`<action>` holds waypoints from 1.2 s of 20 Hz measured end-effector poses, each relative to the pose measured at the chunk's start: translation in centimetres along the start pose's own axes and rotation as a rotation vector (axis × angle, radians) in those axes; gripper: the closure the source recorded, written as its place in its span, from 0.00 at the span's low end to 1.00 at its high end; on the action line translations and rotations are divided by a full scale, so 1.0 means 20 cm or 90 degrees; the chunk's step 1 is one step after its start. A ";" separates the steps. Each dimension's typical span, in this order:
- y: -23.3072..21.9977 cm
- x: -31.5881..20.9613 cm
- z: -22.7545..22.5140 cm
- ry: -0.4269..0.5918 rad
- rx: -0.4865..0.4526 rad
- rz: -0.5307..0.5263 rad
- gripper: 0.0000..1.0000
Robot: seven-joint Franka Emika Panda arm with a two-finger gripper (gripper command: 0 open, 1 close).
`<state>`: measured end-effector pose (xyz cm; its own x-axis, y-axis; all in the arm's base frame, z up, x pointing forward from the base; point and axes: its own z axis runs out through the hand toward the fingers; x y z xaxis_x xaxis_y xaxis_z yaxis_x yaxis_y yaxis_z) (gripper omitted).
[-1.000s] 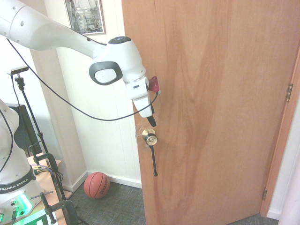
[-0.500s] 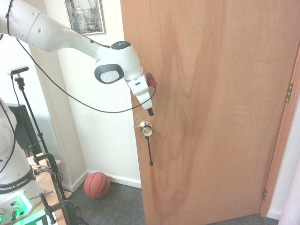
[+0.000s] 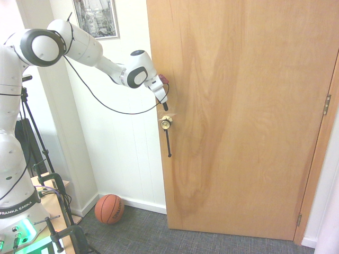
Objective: Close the door
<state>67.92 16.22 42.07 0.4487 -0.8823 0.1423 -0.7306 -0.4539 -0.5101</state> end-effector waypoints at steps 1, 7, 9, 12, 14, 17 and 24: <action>-0.08 -0.07 0.01 0.005 0.011 -0.005 0.00; -0.52 -0.44 -0.16 -0.001 0.062 -0.059 0.00; -0.61 -0.47 -0.23 0.000 0.046 -0.068 0.00; -0.66 -0.28 -0.31 0.009 0.003 -0.082 0.00; -0.65 -0.19 -0.34 -0.019 -0.020 -0.097 0.00; -0.56 0.07 -0.37 -0.027 -0.043 -0.101 0.00; -0.14 0.70 -0.42 0.003 -0.111 -0.118 0.00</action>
<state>71.95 4.12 52.58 0.5815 -0.7821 0.2240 -0.7137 -0.6226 -0.3209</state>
